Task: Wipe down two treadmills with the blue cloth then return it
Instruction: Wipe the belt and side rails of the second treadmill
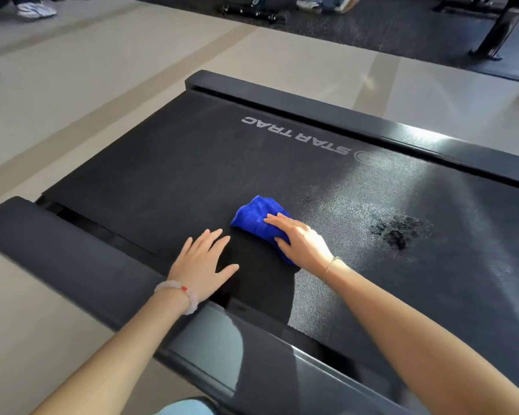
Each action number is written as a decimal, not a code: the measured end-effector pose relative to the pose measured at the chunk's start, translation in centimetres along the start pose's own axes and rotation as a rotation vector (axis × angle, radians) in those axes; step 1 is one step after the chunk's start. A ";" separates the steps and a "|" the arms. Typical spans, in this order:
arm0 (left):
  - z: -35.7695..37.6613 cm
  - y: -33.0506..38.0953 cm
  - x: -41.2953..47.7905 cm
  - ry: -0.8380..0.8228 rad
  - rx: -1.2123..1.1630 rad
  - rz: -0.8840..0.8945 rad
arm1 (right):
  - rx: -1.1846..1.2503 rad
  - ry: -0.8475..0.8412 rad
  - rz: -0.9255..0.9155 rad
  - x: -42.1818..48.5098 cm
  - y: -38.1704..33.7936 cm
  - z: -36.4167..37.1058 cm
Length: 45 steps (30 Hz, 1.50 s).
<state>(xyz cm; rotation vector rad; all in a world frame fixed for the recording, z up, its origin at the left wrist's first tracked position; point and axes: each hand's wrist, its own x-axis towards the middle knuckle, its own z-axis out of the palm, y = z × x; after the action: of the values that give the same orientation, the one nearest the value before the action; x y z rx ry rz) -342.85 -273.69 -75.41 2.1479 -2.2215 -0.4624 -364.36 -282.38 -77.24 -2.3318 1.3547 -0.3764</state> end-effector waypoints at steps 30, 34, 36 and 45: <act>4.0 6.8 11.0 0.142 0.148 0.051 | -0.051 0.151 0.262 16.7 16.4 -8.8; 4.3 7.2 11.1 0.178 0.151 0.028 | -0.054 0.146 0.285 17.9 17.6 -9.4; 4.3 7.1 11.2 0.196 0.163 0.028 | -0.056 0.152 0.322 18.7 18.6 -9.8; 3.8 7.1 11.3 0.149 0.161 0.029 | -0.074 0.228 0.425 19.4 22.4 -11.8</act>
<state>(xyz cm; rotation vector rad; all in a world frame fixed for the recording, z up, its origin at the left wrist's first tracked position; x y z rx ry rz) -351.19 -283.93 -79.67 2.1400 -2.2745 -0.1209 -376.91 -311.69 -77.18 -2.0258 1.9506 -0.4726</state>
